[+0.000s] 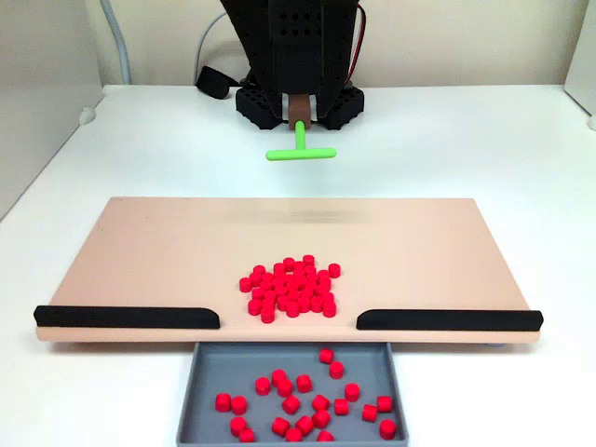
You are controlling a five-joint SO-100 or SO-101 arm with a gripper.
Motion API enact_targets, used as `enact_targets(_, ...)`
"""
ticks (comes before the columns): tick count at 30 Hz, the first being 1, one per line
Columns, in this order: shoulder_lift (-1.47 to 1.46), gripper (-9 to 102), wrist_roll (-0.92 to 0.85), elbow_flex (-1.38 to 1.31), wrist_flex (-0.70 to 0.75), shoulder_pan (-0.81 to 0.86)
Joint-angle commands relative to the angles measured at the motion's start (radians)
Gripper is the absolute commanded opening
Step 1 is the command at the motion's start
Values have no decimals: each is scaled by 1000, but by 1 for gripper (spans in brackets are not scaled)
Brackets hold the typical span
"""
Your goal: Gather the bottom side granules
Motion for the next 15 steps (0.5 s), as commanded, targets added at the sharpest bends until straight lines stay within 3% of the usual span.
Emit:
enact_targets(1,17,0,-11,-32,-2,6)
enact_targets(15,25,0,-3,-34,-2,9)
